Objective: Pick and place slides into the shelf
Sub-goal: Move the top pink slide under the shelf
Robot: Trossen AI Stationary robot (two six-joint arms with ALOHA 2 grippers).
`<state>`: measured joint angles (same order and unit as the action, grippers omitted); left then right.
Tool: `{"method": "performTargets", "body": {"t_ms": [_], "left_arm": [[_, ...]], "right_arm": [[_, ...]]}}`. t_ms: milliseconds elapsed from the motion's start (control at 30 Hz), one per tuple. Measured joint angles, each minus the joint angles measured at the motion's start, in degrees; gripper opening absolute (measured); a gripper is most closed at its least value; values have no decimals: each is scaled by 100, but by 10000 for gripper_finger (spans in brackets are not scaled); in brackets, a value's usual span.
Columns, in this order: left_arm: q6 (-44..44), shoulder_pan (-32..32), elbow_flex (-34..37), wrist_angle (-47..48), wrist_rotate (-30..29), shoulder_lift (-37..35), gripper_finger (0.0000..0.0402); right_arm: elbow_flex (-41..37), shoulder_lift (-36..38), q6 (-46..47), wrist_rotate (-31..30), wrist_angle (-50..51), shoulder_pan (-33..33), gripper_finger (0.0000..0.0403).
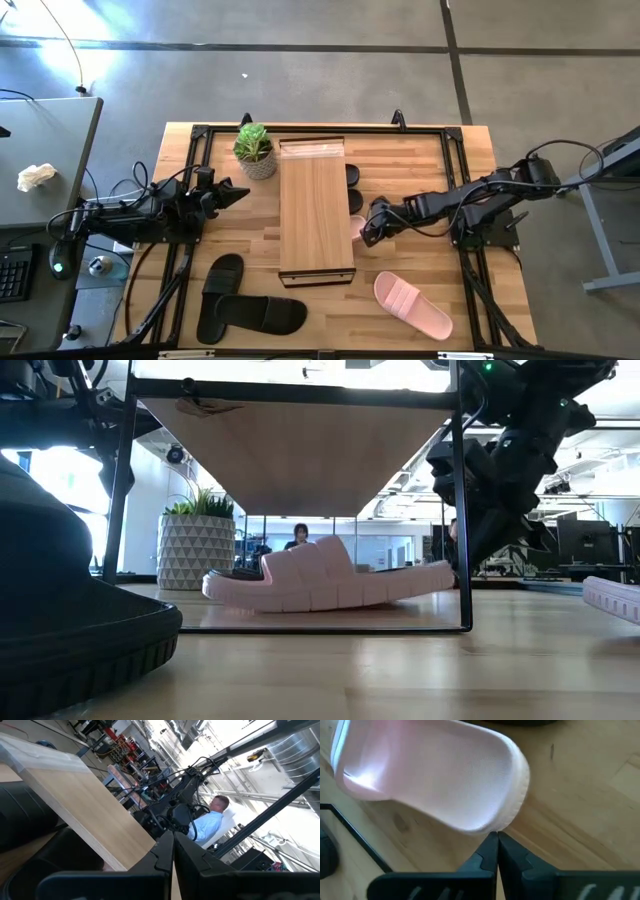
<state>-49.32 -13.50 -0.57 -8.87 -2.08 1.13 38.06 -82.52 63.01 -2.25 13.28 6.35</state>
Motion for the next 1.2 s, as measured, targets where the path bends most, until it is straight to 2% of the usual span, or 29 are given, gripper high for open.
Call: {"method": "performTargets", "body": {"t_ms": [267, 433, 633, 733, 933, 1200], "left_arm": [[0, 0, 1, -1, -7, 1, 3], [-2, 1, 0, 1, 24, 1, 3], [-4, 2, 0, 2, 117, 2, 3], [-4, 1, -1, -1, 119, 0, 3], [-17, 1, 1, -3, 122, 1, 3], [-59, 1, 1, 0, 124, 2, 3]], "right_arm": [[4, -106, -205, 270, -238, 30, 0], [24, 5, -543, 45, -115, 42, 0], [295, 350, -951, -859, 1283, 42, 0], [304, 288, -1111, -948, 1444, 35, 0], [302, -334, -1358, -845, 814, 50, 0], [304, -574, -1347, -498, 319, 156, 0]]}}
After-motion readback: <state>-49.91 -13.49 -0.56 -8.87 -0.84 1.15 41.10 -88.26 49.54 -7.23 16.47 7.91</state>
